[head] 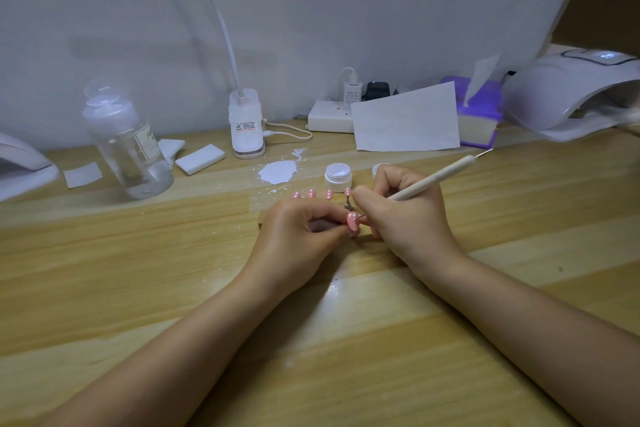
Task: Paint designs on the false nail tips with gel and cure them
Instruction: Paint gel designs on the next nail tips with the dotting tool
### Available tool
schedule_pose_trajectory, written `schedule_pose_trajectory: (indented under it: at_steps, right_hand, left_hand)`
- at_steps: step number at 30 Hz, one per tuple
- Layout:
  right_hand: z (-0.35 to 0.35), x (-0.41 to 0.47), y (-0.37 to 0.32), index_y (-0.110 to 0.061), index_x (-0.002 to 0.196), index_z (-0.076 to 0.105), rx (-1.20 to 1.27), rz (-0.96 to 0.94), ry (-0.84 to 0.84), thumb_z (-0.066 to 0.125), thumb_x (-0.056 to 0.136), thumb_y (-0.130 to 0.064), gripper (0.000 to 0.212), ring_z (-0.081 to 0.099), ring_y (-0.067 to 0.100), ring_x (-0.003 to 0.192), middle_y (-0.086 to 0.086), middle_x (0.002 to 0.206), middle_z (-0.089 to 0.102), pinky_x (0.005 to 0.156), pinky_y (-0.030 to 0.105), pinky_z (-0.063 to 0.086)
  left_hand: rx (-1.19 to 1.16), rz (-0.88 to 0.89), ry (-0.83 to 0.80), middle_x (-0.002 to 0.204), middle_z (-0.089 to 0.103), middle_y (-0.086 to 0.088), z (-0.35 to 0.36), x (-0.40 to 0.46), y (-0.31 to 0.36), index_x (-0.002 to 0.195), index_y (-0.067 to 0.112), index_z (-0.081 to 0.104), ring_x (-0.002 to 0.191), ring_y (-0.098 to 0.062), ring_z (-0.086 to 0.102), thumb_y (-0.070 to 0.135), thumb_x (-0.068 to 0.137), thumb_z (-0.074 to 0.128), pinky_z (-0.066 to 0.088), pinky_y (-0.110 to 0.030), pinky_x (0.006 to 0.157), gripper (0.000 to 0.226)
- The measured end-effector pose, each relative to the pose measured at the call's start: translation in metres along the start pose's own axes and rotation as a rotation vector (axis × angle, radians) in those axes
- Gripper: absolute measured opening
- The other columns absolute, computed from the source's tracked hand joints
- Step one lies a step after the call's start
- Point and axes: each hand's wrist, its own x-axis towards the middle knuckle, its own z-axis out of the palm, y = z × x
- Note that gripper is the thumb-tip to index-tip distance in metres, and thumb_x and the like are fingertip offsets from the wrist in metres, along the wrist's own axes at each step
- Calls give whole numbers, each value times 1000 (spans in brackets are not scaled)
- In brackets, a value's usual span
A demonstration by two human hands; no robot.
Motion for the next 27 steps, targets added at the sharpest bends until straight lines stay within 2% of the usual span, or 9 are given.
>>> schedule_pose_trajectory:
  at_steps: [5,11,16,21,27]
  right_hand:
    - [0,0,0,-12,45,29,2,-7,5,53,71,12,42,38,2,26,-11,28,31,38,13,30]
    - [1,-1,-2,-11,46,29,26,-13,-6,51,72,15,43,39,1,25,-12,26,32,37,10,31]
    - [1,-1,-2,-12,46,29,29,-7,-16,51,72,16,43,39,1,25,-11,25,34,36,8,30]
    - [0,-1,-2,-11,46,29,13,0,-8,52,72,13,42,39,1,26,-11,26,34,41,13,36]
    - [1,0,-1,-12,45,30,3,1,11,53,72,12,43,39,2,26,-10,26,33,40,16,35]
  left_hand:
    - [-5,-6,-3,70,67,11,0,0,0,74,2,73,67,19,56,-9,74,68,34,6,68,12]
    - [-17,0,-11,72,66,6,0,0,1,75,-1,72,70,23,54,-11,74,66,32,8,68,12]
    - [-12,0,-8,69,66,9,0,0,1,74,0,72,69,20,55,-11,74,66,33,8,68,12]
    - [-10,-4,-5,69,66,8,0,0,1,74,0,72,68,20,55,-11,74,67,33,8,68,12]
    - [-10,-10,-4,70,67,7,0,0,1,75,0,72,67,19,56,-10,74,67,34,7,69,12]
